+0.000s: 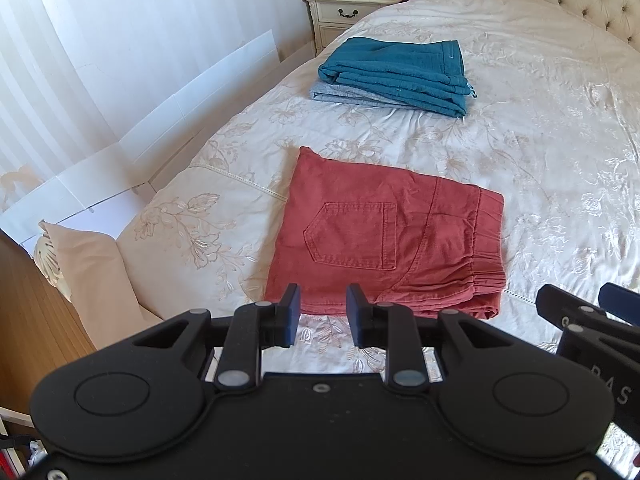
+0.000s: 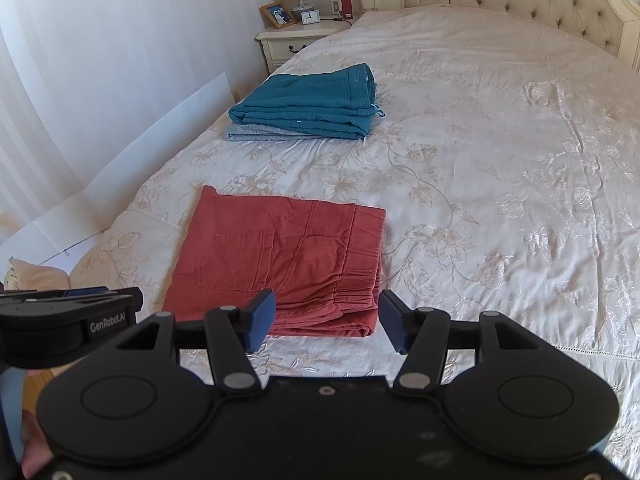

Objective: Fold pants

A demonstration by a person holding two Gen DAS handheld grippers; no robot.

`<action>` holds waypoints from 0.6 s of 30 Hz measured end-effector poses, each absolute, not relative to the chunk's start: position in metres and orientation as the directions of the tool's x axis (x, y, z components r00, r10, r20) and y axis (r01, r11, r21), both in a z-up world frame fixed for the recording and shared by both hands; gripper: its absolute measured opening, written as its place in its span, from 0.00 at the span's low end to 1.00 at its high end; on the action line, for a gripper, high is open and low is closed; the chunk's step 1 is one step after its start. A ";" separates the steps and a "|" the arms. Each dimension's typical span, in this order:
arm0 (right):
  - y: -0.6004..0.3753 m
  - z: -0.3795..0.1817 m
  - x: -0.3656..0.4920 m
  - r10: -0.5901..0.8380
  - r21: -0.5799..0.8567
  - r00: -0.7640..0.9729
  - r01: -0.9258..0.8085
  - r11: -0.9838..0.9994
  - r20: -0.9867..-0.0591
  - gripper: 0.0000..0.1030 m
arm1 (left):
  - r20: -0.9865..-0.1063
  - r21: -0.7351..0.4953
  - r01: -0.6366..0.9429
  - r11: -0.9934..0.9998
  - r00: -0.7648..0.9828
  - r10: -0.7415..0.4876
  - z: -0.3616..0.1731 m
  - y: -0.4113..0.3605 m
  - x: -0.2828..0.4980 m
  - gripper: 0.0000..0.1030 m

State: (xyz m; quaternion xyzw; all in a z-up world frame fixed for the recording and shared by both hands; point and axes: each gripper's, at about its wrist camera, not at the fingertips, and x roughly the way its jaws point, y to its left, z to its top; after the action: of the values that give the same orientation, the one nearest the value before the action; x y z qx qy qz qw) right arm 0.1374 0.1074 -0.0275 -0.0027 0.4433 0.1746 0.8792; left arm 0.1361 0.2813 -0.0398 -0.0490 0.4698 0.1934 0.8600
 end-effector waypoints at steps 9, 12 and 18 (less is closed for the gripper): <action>0.109 -0.029 0.136 0.303 0.150 0.541 -0.310 0.939 -0.784 0.58 | -0.829 0.098 -0.373 0.923 0.483 0.283 -0.041 0.283 0.136 0.35; 0.110 -0.031 0.136 0.301 0.149 0.535 -0.308 0.940 -0.790 0.58 | -0.829 0.097 -0.373 0.923 0.483 0.283 -0.041 0.283 0.137 0.35; 0.114 -0.034 0.138 0.290 0.142 0.523 -0.304 0.942 -0.801 0.58 | -0.829 0.098 -0.372 0.923 0.482 0.282 -0.042 0.284 0.137 0.35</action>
State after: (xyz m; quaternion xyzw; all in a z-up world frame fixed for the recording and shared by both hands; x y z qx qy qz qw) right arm 0.1376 0.1135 -0.0338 -0.0077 0.4577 0.1702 0.8726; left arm 0.1365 0.2841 -0.0420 -0.0474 0.4720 0.1901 0.8596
